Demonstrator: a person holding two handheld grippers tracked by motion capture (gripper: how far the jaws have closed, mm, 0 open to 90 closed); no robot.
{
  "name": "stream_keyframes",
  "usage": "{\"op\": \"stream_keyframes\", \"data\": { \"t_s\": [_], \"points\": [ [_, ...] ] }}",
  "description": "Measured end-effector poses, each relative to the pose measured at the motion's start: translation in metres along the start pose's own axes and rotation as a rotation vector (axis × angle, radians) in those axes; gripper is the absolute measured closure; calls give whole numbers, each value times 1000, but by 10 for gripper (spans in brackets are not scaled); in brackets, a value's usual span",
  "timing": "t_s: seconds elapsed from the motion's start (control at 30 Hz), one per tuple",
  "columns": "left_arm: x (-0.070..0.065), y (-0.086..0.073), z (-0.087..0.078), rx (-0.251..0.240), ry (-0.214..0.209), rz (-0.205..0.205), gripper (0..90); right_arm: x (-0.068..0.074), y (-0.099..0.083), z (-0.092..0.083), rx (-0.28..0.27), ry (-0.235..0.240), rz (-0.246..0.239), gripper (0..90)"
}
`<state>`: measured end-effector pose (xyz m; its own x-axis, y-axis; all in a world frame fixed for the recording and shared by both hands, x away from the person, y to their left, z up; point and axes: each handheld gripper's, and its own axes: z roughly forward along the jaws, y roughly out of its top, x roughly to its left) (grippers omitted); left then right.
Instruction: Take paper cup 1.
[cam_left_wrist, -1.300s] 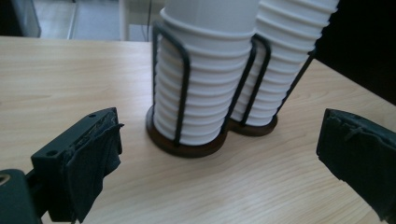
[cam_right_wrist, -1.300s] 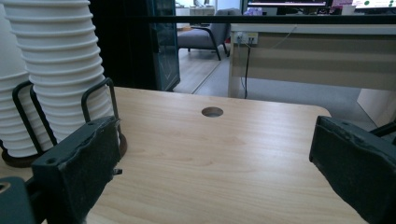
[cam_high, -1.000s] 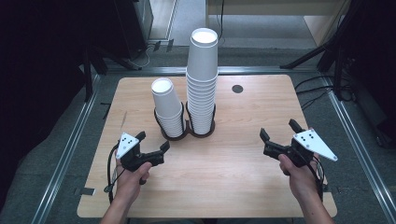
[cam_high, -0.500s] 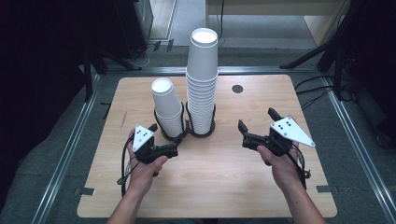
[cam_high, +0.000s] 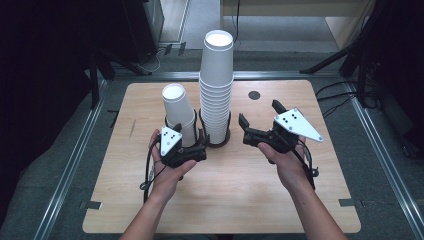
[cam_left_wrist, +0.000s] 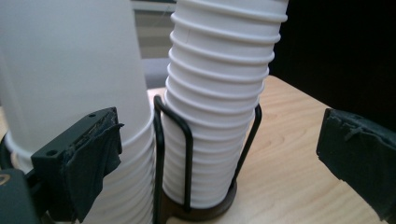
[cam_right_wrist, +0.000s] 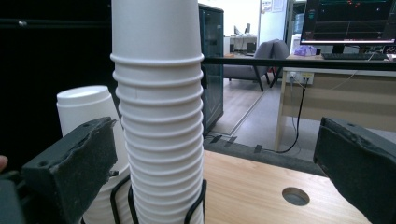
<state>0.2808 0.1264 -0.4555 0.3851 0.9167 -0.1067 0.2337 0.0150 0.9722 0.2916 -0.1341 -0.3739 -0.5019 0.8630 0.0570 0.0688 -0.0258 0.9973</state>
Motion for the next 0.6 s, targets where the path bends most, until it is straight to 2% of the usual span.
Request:
{"op": "stream_keyframes", "data": {
  "t_s": [0.07, 0.23, 0.33, 0.43, 0.6],
  "points": [
    [-5, 1, 10, -22, 11, 4, 2, 2, 5, 7, -1, 1, 19, 0],
    [-12, 1, 22, -19, 7, 0, 2, 7, 12, 19, 12, -3, 41, 0],
    [-18, 0, 29, -13, 4, 8, 2, 11, 16, 25, 15, 6, 37, 0],
    [-23, 1, 40, -17, 26, 4, 2, 15, 21, 30, 7, 12, 33, 0],
    [-29, 7, 49, -33, 58, 6, 2, 22, 28, 39, 7, 21, 20, 0]
  ]
}}
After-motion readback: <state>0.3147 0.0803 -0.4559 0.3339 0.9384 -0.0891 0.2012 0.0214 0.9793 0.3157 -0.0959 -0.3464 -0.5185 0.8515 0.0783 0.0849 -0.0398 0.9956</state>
